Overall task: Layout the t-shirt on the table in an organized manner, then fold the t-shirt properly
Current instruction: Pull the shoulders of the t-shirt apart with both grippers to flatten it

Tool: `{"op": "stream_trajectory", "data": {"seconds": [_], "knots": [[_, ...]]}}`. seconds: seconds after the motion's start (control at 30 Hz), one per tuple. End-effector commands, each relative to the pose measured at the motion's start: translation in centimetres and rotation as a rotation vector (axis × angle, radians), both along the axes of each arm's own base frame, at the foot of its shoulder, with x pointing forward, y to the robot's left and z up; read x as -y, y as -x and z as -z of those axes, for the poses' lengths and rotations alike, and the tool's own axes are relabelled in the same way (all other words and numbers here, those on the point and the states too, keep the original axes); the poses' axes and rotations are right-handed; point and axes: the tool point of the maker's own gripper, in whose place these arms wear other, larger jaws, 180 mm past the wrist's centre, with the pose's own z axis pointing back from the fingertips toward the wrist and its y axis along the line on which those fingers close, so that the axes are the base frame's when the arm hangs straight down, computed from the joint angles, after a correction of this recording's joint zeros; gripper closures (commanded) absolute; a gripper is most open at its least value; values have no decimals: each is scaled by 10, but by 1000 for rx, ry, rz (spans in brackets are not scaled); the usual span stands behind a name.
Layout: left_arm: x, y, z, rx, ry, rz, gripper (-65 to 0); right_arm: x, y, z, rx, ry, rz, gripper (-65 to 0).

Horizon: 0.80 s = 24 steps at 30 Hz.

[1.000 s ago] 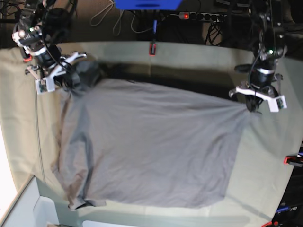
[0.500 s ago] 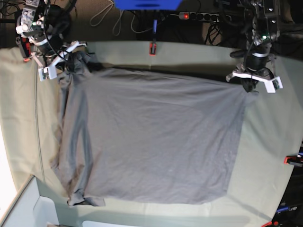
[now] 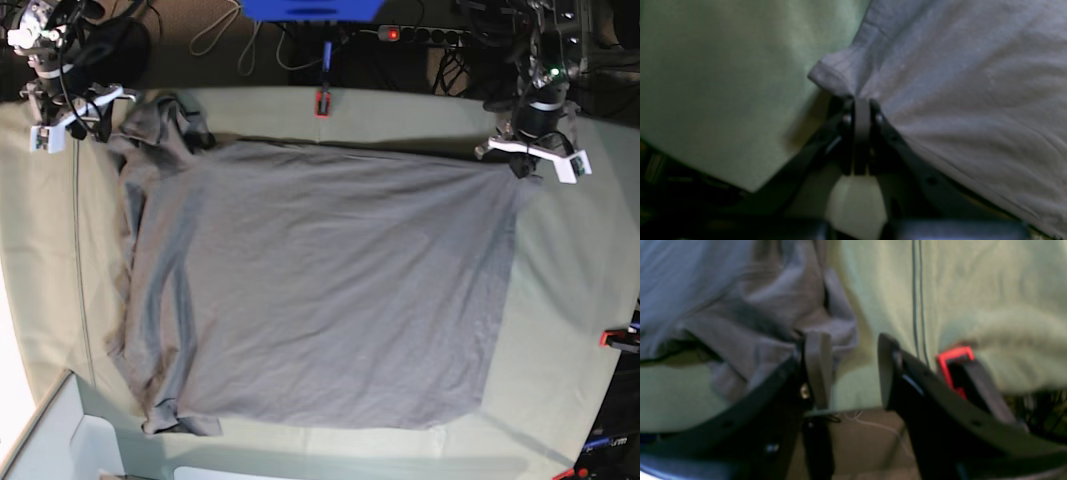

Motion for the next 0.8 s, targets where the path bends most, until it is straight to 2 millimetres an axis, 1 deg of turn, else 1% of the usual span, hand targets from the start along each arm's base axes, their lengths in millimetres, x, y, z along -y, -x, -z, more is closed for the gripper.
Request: {"op": "stream_trajectory", "data": {"seconds": [0.0, 0.1, 0.2, 0.23, 0.3, 0.43, 0.53, 0.6, 0.67, 0.77], "knots": [[-7, -4, -9, 33, -27, -4, 0, 8, -2, -14, 47, 25, 17, -234], [-7, -4, -9, 33, -27, -4, 0, 8, -4, -26, 76, 41, 35, -235], [-9, -5, -11, 37, -30, -5, 0, -4, -13, -29, 88, 33, -6, -236], [-14, -5, -14, 42, -37, -18, 0, -4, -18, -31, 94, 40, -23, -237], [-28, -2, -18, 52, -50, -57, 0, -8, -34, -34, 116, 45, -65, -237], [-57, -5, -31, 85, -85, -127, 0, -7, -52, -25, 111, 31, -107, -237], [-73, -3, -38, 97, -105, -164, 0, -7, -52, -19, 101, 20, -104, -237], [-76, -5, -39, 104, -107, -171, 0, -10, -50, -16, 94, 11, -104, -237], [-76, -5, -37, 97, -103, -171, 0, -21, -48, -12, 81, -4, -133, -237], [-74, -6, -36, 100, -98, -172, 0, -41, -39, -5, 59, -36, -160, -238]]}}
